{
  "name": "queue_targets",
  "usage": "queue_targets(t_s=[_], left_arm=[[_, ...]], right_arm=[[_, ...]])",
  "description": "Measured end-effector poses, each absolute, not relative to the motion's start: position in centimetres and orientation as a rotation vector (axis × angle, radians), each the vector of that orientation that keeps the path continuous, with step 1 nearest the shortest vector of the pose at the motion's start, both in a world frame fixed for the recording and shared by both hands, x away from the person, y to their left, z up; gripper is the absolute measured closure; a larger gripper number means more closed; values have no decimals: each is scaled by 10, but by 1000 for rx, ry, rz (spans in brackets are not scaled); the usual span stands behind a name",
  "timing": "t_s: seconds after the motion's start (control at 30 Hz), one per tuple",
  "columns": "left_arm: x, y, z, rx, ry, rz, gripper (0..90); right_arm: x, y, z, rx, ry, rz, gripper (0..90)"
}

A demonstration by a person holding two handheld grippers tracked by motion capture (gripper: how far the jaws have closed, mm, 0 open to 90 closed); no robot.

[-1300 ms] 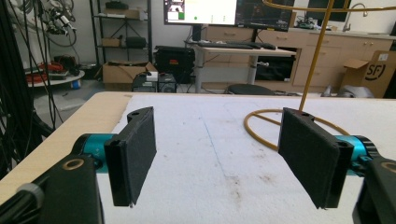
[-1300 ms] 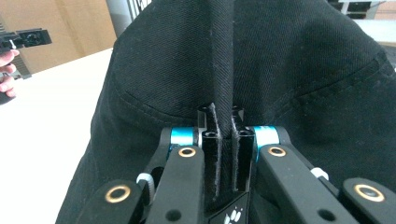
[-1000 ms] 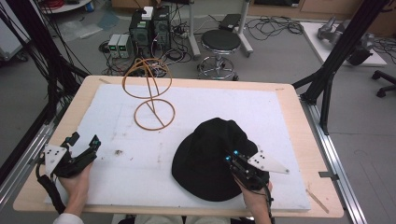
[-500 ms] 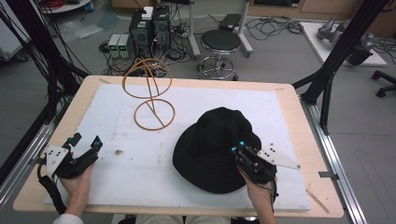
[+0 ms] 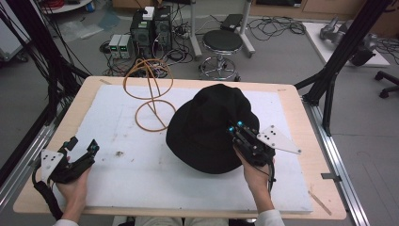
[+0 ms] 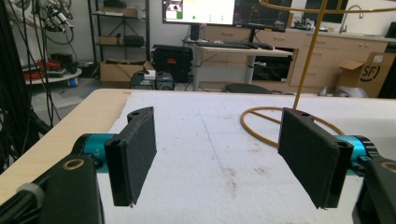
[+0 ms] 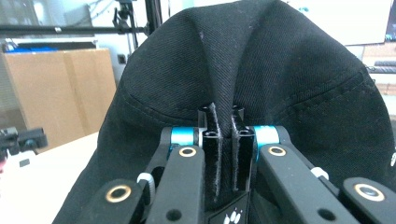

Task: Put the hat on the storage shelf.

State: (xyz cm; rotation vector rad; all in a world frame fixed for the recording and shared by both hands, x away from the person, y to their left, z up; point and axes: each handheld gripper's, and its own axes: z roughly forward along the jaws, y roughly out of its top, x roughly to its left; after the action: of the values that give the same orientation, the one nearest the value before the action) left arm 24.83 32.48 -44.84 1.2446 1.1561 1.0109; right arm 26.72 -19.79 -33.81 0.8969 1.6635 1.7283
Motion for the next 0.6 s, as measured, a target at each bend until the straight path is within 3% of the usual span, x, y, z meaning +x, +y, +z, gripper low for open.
queue_targets(t_s=[0.6], left_arm=[[259,326,-447,1231,1148,999,282]], right_arm=[[284,-175,-303,809,1541,1843,865]])
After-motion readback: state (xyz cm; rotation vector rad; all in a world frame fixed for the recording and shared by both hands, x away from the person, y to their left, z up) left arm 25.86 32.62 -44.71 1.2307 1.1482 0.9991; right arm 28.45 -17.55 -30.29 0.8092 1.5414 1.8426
